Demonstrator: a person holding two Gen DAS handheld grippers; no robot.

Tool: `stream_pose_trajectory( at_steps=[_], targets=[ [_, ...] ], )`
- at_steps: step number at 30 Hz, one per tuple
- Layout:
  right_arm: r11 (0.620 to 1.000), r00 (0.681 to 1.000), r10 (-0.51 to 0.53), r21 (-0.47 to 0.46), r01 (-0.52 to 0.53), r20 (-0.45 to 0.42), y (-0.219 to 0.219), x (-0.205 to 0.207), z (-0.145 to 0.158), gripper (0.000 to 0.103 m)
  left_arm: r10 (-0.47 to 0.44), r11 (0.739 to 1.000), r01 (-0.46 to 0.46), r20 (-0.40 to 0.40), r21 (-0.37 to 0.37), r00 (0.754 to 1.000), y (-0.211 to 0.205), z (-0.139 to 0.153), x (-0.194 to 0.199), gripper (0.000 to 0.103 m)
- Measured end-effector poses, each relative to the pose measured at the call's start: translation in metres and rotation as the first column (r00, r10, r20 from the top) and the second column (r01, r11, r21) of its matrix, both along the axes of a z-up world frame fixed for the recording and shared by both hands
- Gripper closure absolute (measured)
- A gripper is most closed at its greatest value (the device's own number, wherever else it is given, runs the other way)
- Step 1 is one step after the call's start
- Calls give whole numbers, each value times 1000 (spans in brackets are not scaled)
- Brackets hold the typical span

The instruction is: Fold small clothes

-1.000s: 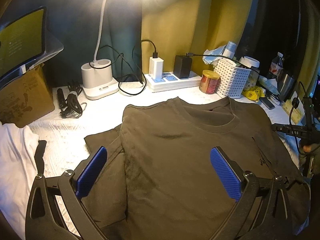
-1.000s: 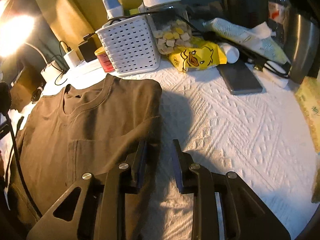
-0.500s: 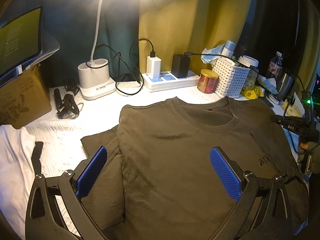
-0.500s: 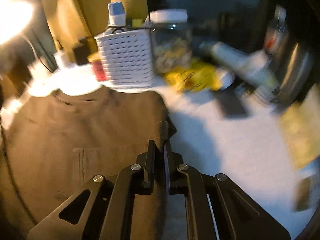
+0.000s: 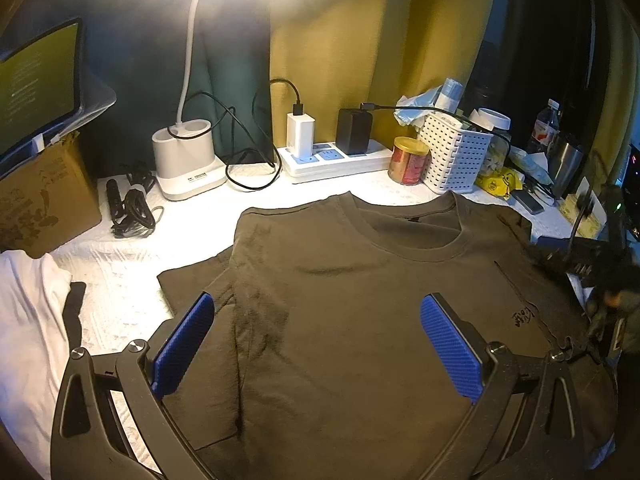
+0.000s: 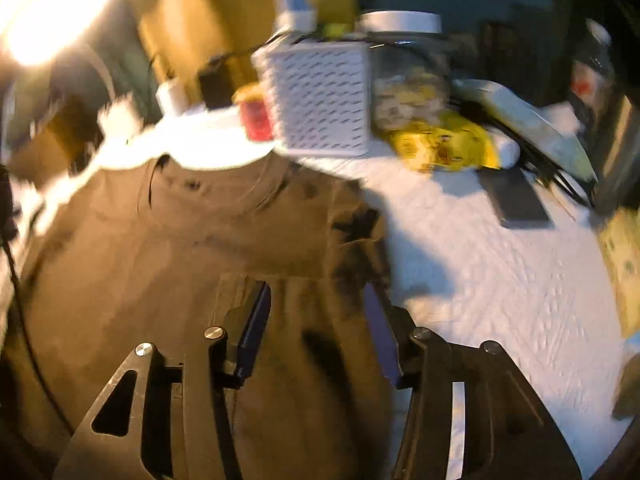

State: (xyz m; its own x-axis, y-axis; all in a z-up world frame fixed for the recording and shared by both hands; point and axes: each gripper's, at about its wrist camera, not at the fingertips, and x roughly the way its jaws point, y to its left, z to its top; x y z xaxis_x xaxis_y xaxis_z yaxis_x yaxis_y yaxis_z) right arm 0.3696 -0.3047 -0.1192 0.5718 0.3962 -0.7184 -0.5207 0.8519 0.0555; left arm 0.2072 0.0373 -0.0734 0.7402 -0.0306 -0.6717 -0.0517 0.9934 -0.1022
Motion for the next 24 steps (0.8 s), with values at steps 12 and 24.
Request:
stream_pose_trajectory(
  at_steps=[12, 24],
  targets=[
    [975, 988, -38, 209, 69, -150, -51, 48, -11, 52, 14, 1000, -14, -14, 8, 1000, 2, -4, 2, 1],
    [975, 989, 14, 223, 19, -147, -36, 54, -16, 100, 11, 1000, -10, -25, 11, 1000, 3, -7, 6, 1]
  ],
)
